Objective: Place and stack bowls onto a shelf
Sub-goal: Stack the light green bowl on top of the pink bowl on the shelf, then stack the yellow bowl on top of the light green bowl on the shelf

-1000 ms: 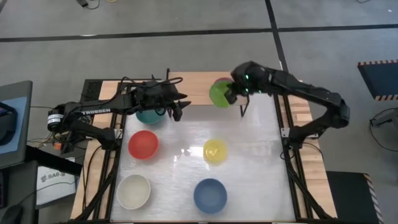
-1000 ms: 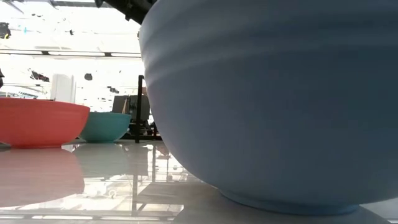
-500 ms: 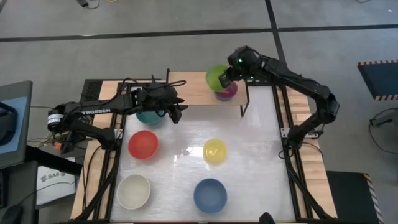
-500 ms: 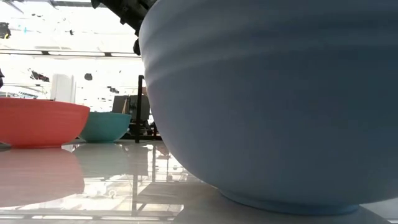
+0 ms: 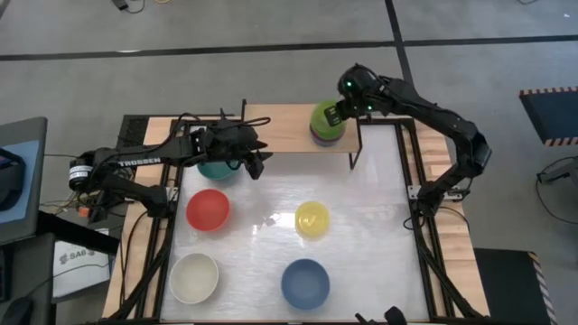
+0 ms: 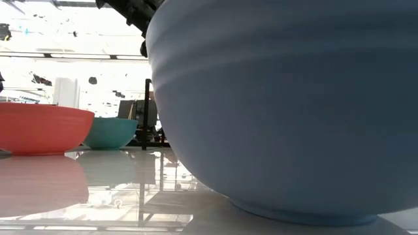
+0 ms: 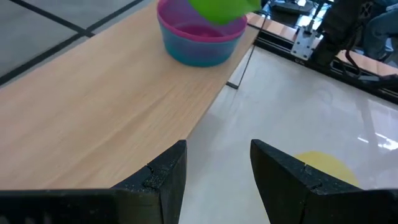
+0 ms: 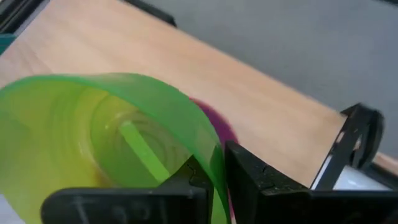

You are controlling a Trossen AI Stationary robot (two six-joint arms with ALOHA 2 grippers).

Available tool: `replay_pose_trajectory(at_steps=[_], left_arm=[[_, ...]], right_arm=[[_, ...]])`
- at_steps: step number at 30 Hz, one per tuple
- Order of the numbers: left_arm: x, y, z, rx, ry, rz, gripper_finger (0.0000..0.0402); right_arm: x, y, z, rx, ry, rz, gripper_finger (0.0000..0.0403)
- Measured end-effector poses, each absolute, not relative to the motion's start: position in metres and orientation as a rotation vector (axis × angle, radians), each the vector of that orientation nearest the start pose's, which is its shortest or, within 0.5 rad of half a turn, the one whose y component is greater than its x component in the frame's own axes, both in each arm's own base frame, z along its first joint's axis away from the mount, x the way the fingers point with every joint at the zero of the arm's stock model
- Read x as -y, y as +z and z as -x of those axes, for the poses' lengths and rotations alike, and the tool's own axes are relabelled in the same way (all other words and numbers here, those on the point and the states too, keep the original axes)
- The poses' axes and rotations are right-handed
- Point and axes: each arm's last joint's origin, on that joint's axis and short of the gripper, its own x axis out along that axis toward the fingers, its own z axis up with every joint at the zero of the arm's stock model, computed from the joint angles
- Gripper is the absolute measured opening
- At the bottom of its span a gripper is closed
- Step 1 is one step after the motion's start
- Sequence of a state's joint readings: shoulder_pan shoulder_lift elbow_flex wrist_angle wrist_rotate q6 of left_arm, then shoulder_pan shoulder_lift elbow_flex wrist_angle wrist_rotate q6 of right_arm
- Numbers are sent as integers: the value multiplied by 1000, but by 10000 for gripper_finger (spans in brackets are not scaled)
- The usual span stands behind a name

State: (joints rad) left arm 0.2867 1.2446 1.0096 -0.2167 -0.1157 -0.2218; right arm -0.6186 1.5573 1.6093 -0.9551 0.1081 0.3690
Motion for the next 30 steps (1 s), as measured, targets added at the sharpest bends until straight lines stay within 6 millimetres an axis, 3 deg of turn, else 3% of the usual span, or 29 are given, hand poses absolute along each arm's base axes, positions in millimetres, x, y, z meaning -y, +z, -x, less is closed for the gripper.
replay_pose_trajectory(at_steps=[6, 19, 26, 30], left_arm=[[-81, 313, -262, -406, 447, 253, 162], [-81, 313, -262, -404, 443, 263, 162], [-80, 313, -263, -406, 443, 273, 162], [-80, 313, -263, -395, 449, 283, 162]], right_arm=[[187, 362, -255, -789, -826, -591, 92], [179, 363, -259, -790, -810, -590, 192], [119, 386, -265, -747, -670, -517, 196], [82, 383, -264, -800, -632, -513, 192]])
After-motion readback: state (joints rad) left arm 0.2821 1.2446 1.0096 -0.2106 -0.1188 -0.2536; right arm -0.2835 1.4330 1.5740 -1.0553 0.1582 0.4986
